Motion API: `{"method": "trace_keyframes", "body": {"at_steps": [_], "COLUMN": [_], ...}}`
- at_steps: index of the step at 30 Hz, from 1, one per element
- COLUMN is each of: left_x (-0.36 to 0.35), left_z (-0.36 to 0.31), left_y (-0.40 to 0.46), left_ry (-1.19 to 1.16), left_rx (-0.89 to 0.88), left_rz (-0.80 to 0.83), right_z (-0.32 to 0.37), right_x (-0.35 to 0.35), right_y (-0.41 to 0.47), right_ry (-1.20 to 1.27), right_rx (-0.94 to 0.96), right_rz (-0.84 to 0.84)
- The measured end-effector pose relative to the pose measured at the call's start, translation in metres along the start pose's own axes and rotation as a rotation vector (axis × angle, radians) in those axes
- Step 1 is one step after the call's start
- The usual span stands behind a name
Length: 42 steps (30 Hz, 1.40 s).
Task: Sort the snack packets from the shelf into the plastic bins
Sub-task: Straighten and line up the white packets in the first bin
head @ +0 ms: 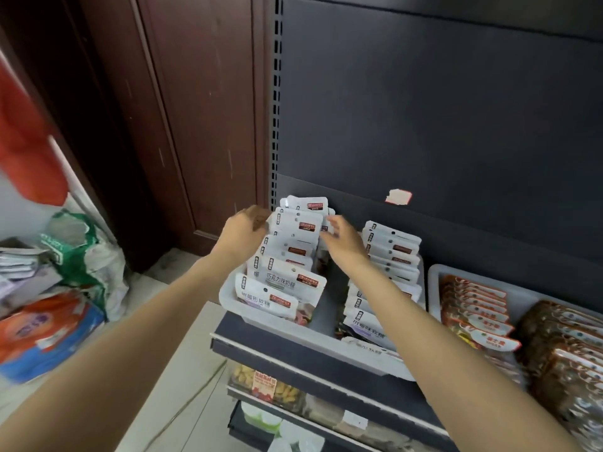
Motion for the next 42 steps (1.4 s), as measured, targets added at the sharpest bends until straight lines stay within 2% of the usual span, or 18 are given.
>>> {"method": "trace_keyframes", "body": {"at_steps": [2, 5, 9, 12, 15, 17, 21, 26, 29, 32, 36, 40, 42], "left_x": [-0.008, -0.03, -0.05, -0.058, -0.058, -0.053, -0.049, -0.05, -0.046, -0.041, -0.033, -0.024, -0.022], "left_z": [0.015, 0.029, 0.025, 0.019, 0.02, 0.024, 0.031, 0.029, 0.025, 0.025, 0.027, 0.03, 0.034], "left_y": [0.02, 0.05, 0.074, 0.087, 0.096, 0.097, 0.092, 0.096, 0.092, 0.089, 0.085, 0.069, 0.065], "left_ry": [-0.005, 0.057, 0.057, 0.053, 0.135, 0.078, -0.021, 0.067, 0.112, 0.147, 0.108, 0.078, 0.086], "left_rx": [-0.004, -0.079, -0.224, -0.317, -0.39, -0.431, -0.499, -0.61, -0.664, -0.703, -0.711, -0.717, -0.704], "left_rz": [0.052, 0.213, 0.386, 0.404, 0.299, 0.243, 0.252, 0.254, 0.272, 0.318, 0.491, 0.66, 0.684], "right_z": [-0.001, -0.018, -0.019, -0.021, -0.022, -0.02, -0.018, -0.015, -0.013, -0.011, -0.008, -0.001, -0.006], "right_x": [-0.015, -0.028, -0.029, -0.018, -0.015, -0.013, -0.014, -0.009, -0.01, -0.013, -0.016, -0.005, -0.008], "right_y": [0.016, 0.043, 0.054, 0.06, 0.062, 0.059, 0.051, 0.056, 0.069, 0.078, 0.076, 0.05, 0.044], "right_ry": [-0.061, -0.182, -0.262, -0.299, -0.3, -0.301, -0.296, -0.225, -0.299, -0.342, -0.29, -0.205, -0.246], "right_rx": [-0.037, -0.059, -0.12, -0.156, -0.112, -0.076, 0.023, 0.044, -0.022, -0.043, -0.019, 0.179, 0.162], "right_rz": [0.009, 0.01, -0.123, -0.28, -0.24, -0.227, -0.235, -0.324, -0.236, -0.158, -0.073, -0.388, -0.297]}}
Point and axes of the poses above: each hand's wrist, its own y-axis towards the middle knuckle, its own x-axis out of the back of the hand, z = x × y, the point moved 4 cm from there along y, towards the middle knuckle, and after that the axes turned 12 degrees about y, right-handed, at the moved point
